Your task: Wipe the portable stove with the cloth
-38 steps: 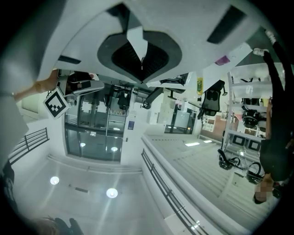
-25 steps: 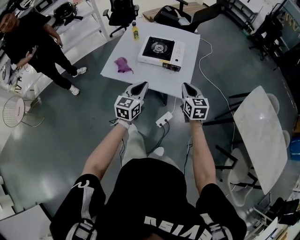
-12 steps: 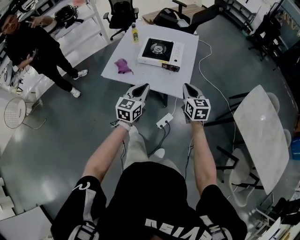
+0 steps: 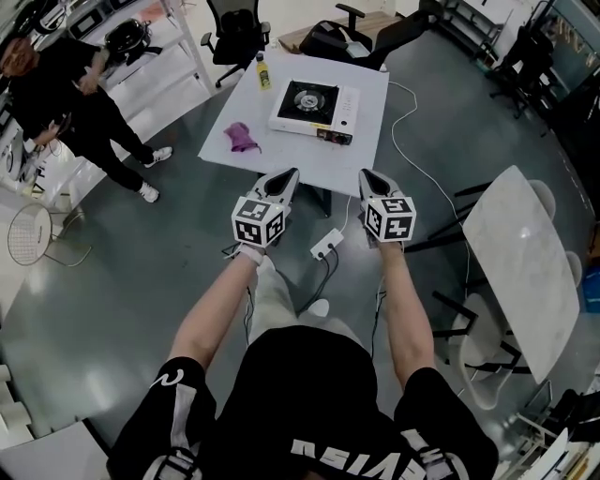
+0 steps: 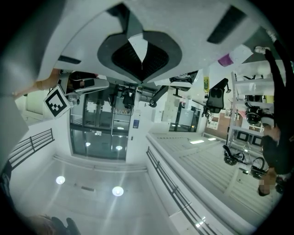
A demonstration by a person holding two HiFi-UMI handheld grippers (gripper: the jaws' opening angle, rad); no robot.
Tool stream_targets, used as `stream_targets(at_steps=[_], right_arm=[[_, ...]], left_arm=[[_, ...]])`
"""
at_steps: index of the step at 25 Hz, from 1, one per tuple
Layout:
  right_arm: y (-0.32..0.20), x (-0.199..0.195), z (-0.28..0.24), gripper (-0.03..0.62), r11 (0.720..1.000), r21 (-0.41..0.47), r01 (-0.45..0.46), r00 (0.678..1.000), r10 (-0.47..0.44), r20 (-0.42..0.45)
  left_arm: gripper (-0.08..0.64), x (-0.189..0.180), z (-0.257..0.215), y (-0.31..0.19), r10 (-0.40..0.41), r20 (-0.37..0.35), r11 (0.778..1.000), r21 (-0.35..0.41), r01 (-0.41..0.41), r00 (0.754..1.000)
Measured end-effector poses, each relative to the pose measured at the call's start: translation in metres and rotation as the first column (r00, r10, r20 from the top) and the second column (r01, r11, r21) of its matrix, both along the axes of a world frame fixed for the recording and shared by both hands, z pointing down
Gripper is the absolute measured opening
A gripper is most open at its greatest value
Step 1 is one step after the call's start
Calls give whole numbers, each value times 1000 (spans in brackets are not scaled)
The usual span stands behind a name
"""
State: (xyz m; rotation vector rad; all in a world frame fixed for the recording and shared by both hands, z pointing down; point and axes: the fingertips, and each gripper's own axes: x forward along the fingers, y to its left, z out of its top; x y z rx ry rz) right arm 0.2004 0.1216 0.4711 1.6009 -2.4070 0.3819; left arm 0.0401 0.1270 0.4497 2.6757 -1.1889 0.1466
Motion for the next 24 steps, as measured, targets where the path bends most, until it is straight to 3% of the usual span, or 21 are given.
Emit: stream_targets(at_steps=[13,24], right_arm=[[7,-5,-2,11,1000,-3,30,999,-30,-26],[9,5,-4,11,1000,-10,15,1000,-15,-24]], left_arm=[[9,16,1,8,44,10,999,9,-44,999],[9,23,3,4,42,-27,999,-1,-42,999]])
